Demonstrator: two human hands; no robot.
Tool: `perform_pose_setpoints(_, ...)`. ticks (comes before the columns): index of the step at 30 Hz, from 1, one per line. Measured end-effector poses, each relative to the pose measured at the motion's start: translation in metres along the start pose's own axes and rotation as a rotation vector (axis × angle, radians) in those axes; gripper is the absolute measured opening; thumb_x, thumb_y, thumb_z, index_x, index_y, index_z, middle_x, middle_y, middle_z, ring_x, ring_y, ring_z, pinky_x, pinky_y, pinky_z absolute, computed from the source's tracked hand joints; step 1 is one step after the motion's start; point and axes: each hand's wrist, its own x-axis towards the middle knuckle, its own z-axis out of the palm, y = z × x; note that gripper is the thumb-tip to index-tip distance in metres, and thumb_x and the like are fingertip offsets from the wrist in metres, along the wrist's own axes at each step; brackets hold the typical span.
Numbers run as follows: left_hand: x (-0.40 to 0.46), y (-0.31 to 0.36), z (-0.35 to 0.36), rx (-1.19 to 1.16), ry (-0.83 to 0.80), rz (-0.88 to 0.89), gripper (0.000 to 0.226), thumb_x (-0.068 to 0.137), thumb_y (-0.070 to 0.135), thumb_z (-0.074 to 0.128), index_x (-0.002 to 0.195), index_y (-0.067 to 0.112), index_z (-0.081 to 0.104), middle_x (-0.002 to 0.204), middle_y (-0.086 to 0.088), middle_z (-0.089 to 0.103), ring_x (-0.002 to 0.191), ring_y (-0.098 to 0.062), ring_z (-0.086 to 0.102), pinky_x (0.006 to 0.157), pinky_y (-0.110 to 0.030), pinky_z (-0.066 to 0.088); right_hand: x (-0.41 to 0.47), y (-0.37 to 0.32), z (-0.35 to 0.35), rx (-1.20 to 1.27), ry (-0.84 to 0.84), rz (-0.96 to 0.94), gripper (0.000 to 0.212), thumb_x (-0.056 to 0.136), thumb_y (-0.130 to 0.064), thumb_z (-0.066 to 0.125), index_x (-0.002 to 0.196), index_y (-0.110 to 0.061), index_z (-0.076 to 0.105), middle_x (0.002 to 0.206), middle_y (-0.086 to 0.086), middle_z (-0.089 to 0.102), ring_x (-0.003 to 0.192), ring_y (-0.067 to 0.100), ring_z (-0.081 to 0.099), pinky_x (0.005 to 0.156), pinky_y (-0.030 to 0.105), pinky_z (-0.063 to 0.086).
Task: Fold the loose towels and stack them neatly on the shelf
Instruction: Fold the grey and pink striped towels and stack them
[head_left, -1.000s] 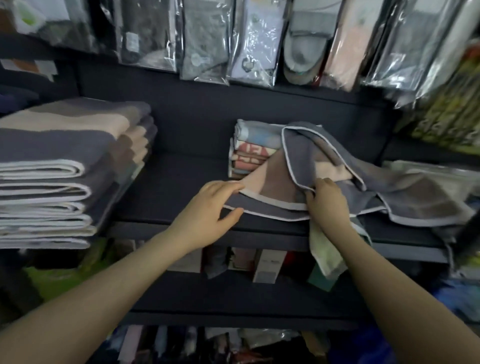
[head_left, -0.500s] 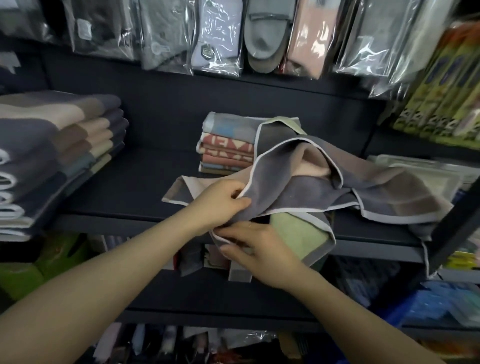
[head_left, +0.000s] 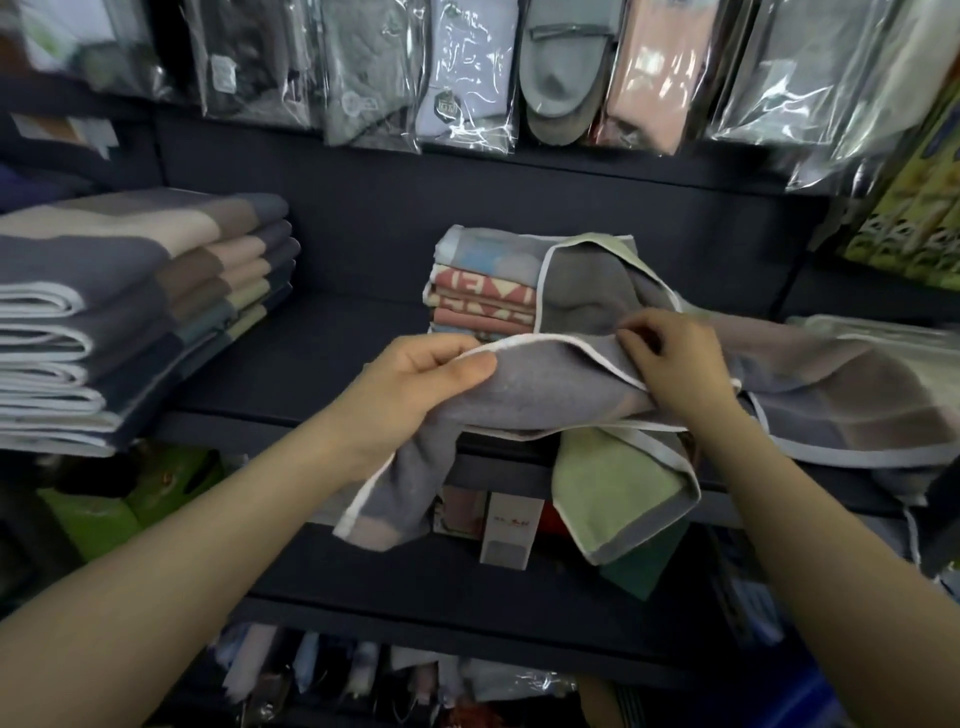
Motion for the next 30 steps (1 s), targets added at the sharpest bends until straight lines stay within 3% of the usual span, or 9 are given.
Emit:
perform_pose_setpoints(4, -0.010, 0.000, -0.018, -0.304, 0.184, -0.023, 0.028, 0.075, 0.025, 0.054, 0.050, 0.025, 0.067, 0.051, 0.012, 0.061, 0.051, 0.003, 0.057, 0.052, -0.010, 0.046, -0.022, -0.001, 0.002, 0.244, -0.178, -0.143, 0.038, 0.084, -0.040, 0.056, 0.099, -0.007, 0.067, 0.095, 0.000, 0.066, 0.092, 0.017, 0.060, 0.079, 0.022, 0.039)
perform_pose_setpoints(8, -0.010, -0.010, -0.034, -0.621, 0.365, -0.166, 0.028, 0.071, 0.041, 0.061, 0.072, 0.015, 0.071, 0.065, -0.001, 0.069, 0.064, -0.009, 0.066, 0.060, -0.017, 0.053, -0.038, -0.002, 0.003, -0.030, -0.131, -0.313, 0.039, 0.081, -0.033, 0.063, 0.104, -0.001, 0.065, 0.104, 0.010, 0.067, 0.096, 0.027, 0.062, 0.084, 0.037, 0.048)
perform_pose_setpoints(10, -0.007, -0.012, -0.033, -0.583, 0.377, -0.179, 0.030, 0.077, 0.044, 0.059, 0.077, 0.016, 0.071, 0.069, 0.000, 0.069, 0.068, -0.009, 0.067, 0.060, -0.017, 0.053, -0.043, -0.006, 0.004, -0.195, 0.048, -0.276, 0.025, 0.085, -0.018, 0.054, 0.088, 0.005, 0.062, 0.086, 0.021, 0.065, 0.076, 0.039, 0.062, 0.065, 0.041, 0.047)
perform_pose_setpoints(12, -0.003, -0.011, -0.027, -0.251, 0.396, -0.126, 0.029, 0.090, 0.038, 0.051, 0.072, 0.030, 0.072, 0.069, 0.008, 0.070, 0.068, -0.002, 0.066, 0.059, -0.014, 0.050, -0.046, -0.021, -0.002, -0.149, 0.132, -0.142, 0.018, 0.089, -0.011, 0.050, 0.084, 0.005, 0.056, 0.077, 0.024, 0.060, 0.067, 0.040, 0.058, 0.056, 0.034, 0.035)
perform_pose_setpoints(15, 0.004, -0.005, -0.013, 0.369, 0.294, -0.027, 0.021, 0.095, 0.041, 0.041, 0.097, 0.031, 0.060, 0.084, 0.009, 0.066, 0.080, -0.004, 0.062, 0.070, -0.023, 0.048, -0.050, -0.048, -0.013, -0.020, 0.138, -0.089, 0.032, 0.094, -0.028, 0.039, 0.094, 0.001, 0.054, 0.076, 0.020, 0.061, 0.066, 0.039, 0.057, 0.054, 0.032, 0.030)
perform_pose_setpoints(19, 0.005, 0.008, 0.007, 0.689, 0.141, 0.142, 0.063, 0.080, 0.069, 0.042, 0.131, 0.031, 0.036, 0.116, 0.003, 0.059, 0.100, -0.016, 0.058, 0.077, -0.036, 0.048, -0.066, -0.092, -0.029, 0.068, -0.003, -0.299, 0.037, 0.090, -0.035, 0.043, 0.094, -0.003, 0.061, 0.070, 0.016, 0.066, 0.063, 0.035, 0.062, 0.054, 0.044, 0.048)
perform_pose_setpoints(22, 0.002, 0.019, 0.013, 0.967, -0.061, 0.246, 0.080, 0.063, 0.080, 0.042, 0.128, 0.032, 0.043, 0.126, 0.012, 0.048, 0.108, -0.011, 0.051, 0.079, -0.036, 0.047, -0.077, -0.110, -0.036, 0.220, -0.075, -0.308, 0.031, 0.087, -0.032, 0.051, 0.089, -0.004, 0.065, 0.067, 0.000, 0.066, 0.059, 0.008, 0.060, 0.055, 0.022, 0.047)
perform_pose_setpoints(26, -0.004, 0.020, 0.004, 0.759, -0.325, 0.140, 0.056, 0.057, 0.081, 0.050, 0.073, 0.028, 0.062, 0.063, 0.012, 0.060, 0.060, 0.000, 0.055, 0.055, -0.024, 0.044, -0.083, -0.117, -0.038, 0.443, -0.144, -0.147, 0.010, 0.084, -0.018, 0.065, 0.084, -0.009, 0.069, 0.071, -0.014, 0.061, 0.070, -0.007, 0.058, 0.063, 0.006, 0.041)
perform_pose_setpoints(30, -0.022, 0.010, -0.031, 0.394, -0.621, -0.075, 0.030, 0.067, 0.057, 0.062, 0.057, 0.029, 0.063, 0.048, 0.013, 0.047, 0.048, 0.002, 0.042, 0.047, -0.015, 0.033, -0.090, -0.136, -0.032, 0.492, -0.390, -0.260, 0.010, 0.082, -0.021, 0.065, 0.086, -0.012, 0.067, 0.074, -0.009, 0.065, 0.073, 0.004, 0.060, 0.064, 0.014, 0.044)
